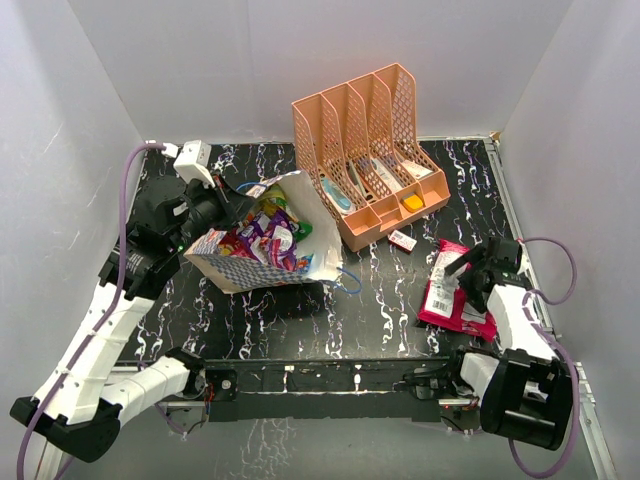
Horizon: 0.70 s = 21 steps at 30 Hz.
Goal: Take the snacks out of the paper bag
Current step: Take out the snack from the paper bag.
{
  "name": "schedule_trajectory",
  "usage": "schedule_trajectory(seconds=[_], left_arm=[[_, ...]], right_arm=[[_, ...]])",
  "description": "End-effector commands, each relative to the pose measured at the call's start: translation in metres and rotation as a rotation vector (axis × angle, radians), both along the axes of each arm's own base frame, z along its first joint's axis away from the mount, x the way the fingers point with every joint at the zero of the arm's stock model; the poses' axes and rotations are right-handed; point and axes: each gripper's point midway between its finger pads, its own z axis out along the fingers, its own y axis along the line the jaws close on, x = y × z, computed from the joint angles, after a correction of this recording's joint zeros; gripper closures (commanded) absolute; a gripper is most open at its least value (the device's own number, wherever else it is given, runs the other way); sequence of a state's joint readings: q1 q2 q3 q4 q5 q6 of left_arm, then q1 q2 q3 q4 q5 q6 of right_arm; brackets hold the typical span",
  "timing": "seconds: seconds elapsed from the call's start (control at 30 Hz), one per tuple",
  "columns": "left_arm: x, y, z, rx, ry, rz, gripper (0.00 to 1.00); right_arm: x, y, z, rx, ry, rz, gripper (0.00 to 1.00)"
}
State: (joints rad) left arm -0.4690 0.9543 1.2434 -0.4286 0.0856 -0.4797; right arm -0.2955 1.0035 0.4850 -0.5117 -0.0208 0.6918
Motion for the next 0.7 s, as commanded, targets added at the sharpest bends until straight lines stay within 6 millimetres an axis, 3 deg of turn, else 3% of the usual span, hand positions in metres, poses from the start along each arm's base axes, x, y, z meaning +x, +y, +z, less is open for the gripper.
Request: schedule_trajectory(seconds=[0.0,0.13,0.23,0.3,0.43,0.57,0.67], left_arm=[[-0.006,0.003,0.004,-0.012,-0.013,0.011,1.00],[-0.014,0.002,0.004,-0.047,-0.026,-0.006,1.00],[-0.023,-0.001,0.014,-0.071,-0.064,-0.048,1.00],[-0.030,-0.002,0.020,-0.083,-0.090,-0.077,1.00],[-0.040,-0.004,0.027,-0.102,-0.125,-0.117,1.00],[-0.045,-0.008,0.026,-0.121,-0.136,-0.147,1.00],[-0.044,-0.011,0.029,-0.143,-0.147,-0.157,1.00]], right_arm=[[0.034,-0.017,0.048,-0.107,-0.113,0.053,0.14],[0.048,-0.011,0.112,-0.136,-0.262,0.120,0.14],[0.062,0.018,0.161,-0.093,-0.436,0.290,0.14],[0.069,0.052,0.189,-0.027,-0.566,0.476,0.12],[0.068,0.143,0.234,0.067,-0.776,0.845,0.10],[0.053,0.225,0.254,0.109,-0.829,1.058,0.13],[0.039,0.281,0.251,0.130,-0.833,1.175,0.27]])
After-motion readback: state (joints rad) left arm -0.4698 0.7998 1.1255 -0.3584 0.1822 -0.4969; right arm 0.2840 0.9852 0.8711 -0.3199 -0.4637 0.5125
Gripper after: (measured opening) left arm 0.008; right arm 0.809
